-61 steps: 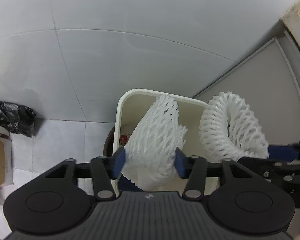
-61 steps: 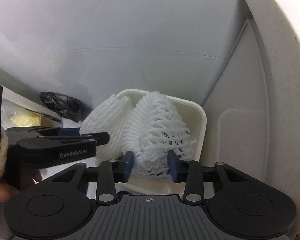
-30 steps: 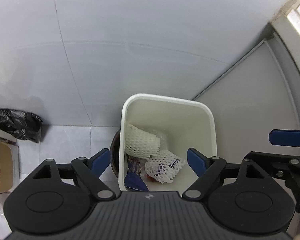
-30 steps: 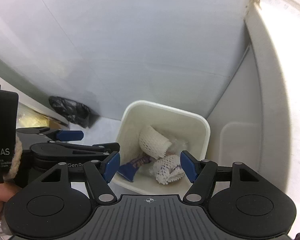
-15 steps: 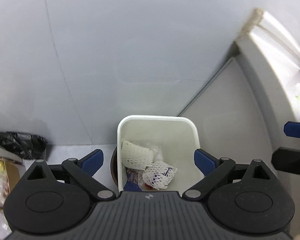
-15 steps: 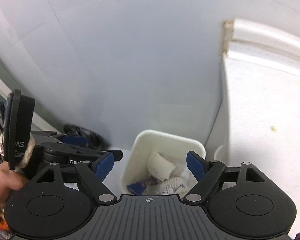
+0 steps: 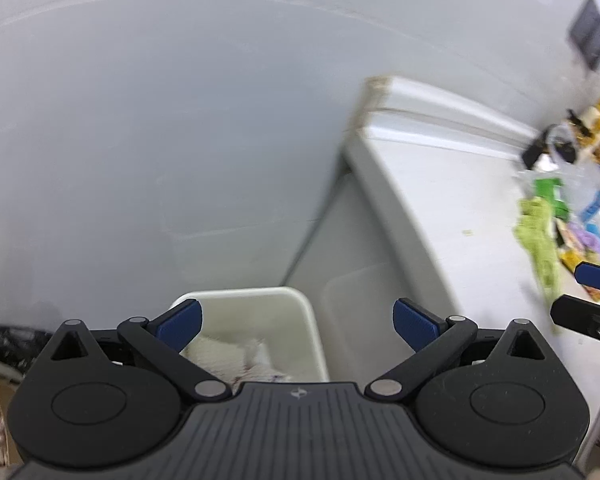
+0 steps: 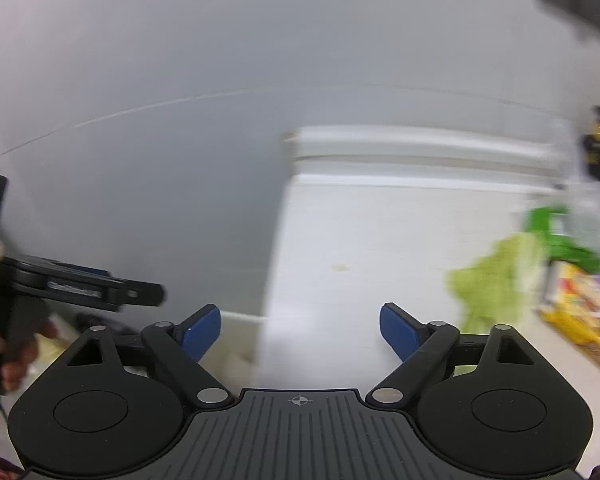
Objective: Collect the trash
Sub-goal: 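Move both open grippers back toward the cabbage leaf and plastic bag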
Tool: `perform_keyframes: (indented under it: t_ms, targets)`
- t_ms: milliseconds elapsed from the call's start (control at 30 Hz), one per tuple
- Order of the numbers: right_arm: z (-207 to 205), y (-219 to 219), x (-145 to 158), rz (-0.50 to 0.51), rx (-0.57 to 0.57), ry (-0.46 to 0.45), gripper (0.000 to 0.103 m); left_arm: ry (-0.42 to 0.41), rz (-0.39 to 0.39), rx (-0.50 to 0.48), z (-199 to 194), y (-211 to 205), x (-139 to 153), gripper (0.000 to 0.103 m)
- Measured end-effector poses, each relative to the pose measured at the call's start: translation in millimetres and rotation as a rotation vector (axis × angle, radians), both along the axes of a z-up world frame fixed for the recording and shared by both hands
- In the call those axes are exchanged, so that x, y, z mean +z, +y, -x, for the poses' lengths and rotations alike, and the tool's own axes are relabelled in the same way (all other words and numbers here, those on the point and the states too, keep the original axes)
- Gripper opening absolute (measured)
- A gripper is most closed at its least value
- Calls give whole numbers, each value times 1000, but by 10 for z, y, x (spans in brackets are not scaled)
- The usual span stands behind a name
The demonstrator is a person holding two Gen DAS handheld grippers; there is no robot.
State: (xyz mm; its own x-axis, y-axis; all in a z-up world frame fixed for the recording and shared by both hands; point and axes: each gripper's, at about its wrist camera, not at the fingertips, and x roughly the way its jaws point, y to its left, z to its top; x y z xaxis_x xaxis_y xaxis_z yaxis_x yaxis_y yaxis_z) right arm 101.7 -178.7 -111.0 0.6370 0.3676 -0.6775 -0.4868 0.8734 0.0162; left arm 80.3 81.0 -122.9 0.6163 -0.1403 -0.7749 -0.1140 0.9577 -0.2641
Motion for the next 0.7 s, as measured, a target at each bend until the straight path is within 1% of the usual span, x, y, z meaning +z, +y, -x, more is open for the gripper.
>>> perform_keyframes:
  t_ms: [167,333,567,700]
  targets:
    - [-53,-473,69,24,-85,-55,91,-29,-3,-82,-127,-394,170,102]
    - [-161,-914,64,34,-162,-80,92,-46,-10,-164,-238,-829,278,102]
    - [-373,-1427,102,18,-234,-112,92,-65,-8,-254,-486,-1439,311,102]
    - [-525,-1632,133,-6,-252,-123,95,-84,-16,-290,-642,-1789,281,102]
